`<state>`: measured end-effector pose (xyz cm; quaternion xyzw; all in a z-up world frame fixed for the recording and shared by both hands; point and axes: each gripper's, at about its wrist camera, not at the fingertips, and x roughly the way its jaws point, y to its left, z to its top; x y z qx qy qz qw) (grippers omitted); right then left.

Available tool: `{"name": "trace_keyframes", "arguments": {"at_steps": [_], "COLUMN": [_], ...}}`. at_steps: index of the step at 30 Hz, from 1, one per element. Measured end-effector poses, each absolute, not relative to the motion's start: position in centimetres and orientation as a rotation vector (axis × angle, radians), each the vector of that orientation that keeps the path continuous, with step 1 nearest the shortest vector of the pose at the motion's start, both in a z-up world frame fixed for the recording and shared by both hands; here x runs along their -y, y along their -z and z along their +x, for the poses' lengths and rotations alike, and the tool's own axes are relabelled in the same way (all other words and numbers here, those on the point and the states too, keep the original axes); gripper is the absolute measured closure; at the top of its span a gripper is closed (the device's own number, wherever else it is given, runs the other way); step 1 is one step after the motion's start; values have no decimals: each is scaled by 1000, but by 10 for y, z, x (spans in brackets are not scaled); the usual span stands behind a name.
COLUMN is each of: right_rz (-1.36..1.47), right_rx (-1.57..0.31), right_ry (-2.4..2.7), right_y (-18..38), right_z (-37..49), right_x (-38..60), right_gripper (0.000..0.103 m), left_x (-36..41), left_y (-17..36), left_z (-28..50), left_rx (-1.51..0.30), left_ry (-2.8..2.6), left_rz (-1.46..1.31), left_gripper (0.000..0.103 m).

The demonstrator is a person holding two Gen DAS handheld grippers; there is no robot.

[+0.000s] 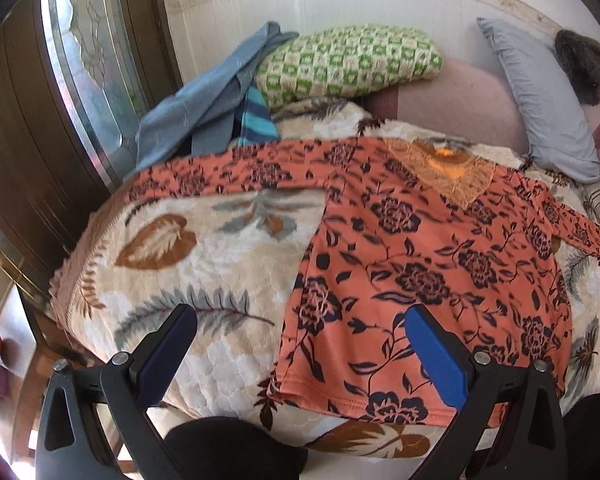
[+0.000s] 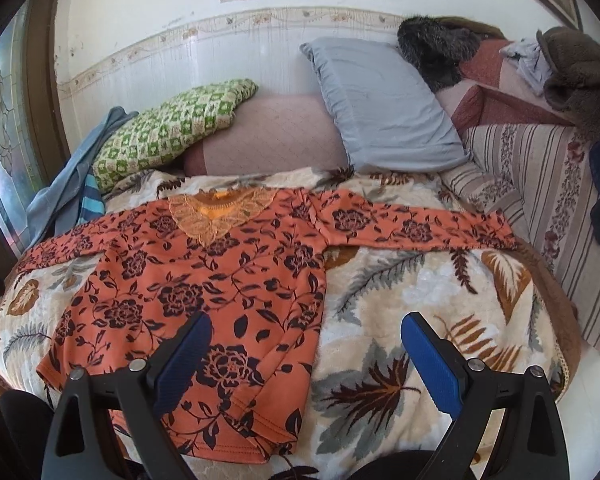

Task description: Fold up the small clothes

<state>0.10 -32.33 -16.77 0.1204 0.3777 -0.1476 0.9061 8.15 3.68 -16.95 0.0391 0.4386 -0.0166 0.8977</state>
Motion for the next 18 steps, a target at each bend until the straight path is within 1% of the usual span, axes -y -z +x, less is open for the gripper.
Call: {"name": "trace_keyframes", "arguments": {"at_steps": [3, 6, 7, 8, 9, 11, 13, 18], "right_rz": [346, 442, 474, 515, 554, 622, 645, 563], "right_rx": [-892, -962, -976, -988, -995, -1000, -1001, -1000], "right_ry": [247, 211, 201, 189, 175, 148, 120, 109], "right_y": [203, 234, 241, 248, 254, 261, 263, 257], "right_z": [7, 9, 9, 10, 9, 9, 9, 14], "right_x": [335, 345, 346, 349, 351, 353, 350, 333], "right_gripper": [6, 7, 8, 11, 11, 17, 21, 21], "left_x": [-51, -59, -60, -61, -63, -66, -71, -75], "left_y": [208, 229, 233, 237, 240, 244, 247, 253], "left_z": [92, 90, 90, 90, 90, 91, 95, 106], "left_rx": [-1038, -1098, -1115, -1124, -1127, -1138, -1147, -1139], "left_ry": [44, 97, 111, 118, 124, 126, 122, 115], "left_rz": [7, -67, -82, -94, -102, -112, -131, -159], "left_gripper": [0, 1, 4, 10, 14, 31, 38, 38]}}
